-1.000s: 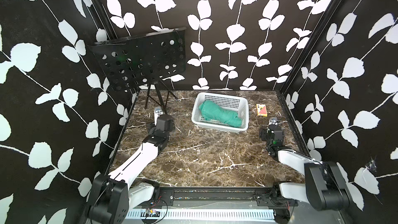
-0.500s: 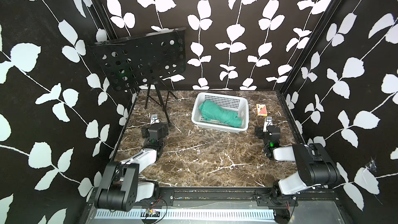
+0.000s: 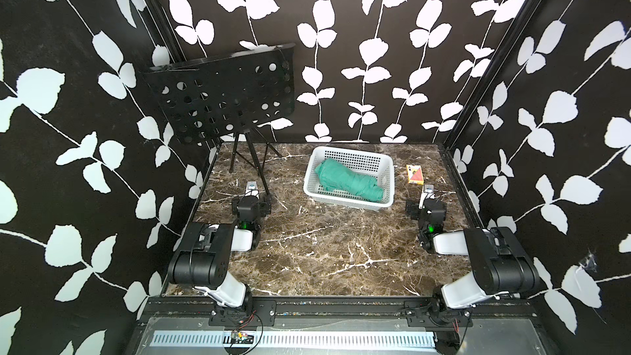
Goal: Roll up the long pants
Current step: Reset both arms
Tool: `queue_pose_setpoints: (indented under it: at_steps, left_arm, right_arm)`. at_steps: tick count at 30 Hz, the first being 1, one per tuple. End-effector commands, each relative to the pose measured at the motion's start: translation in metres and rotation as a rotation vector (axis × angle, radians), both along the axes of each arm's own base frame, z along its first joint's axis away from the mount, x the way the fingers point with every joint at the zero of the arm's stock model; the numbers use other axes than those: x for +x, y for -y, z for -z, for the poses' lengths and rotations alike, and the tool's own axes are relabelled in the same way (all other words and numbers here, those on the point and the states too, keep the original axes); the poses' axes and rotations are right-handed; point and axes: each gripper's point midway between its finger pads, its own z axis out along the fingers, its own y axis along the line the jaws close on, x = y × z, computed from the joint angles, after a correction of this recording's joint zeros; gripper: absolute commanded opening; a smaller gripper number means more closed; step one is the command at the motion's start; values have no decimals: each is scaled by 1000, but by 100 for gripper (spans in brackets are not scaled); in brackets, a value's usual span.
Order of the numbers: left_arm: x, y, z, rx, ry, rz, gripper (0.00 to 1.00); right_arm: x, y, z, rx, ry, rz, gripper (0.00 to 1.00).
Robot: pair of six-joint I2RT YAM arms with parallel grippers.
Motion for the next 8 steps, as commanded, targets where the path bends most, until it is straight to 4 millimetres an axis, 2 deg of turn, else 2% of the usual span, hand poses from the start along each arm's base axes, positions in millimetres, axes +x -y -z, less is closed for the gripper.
queue_pose_setpoints:
  at_steps: [1,8]
  left_arm:
    - [5,1,-14,-1,64,14,99]
    - [5,1,-14,-3,54,15,99]
  right_arm:
    - [9,3,-17,7,54,21,99]
    - [10,3,-16,14,47,13,99]
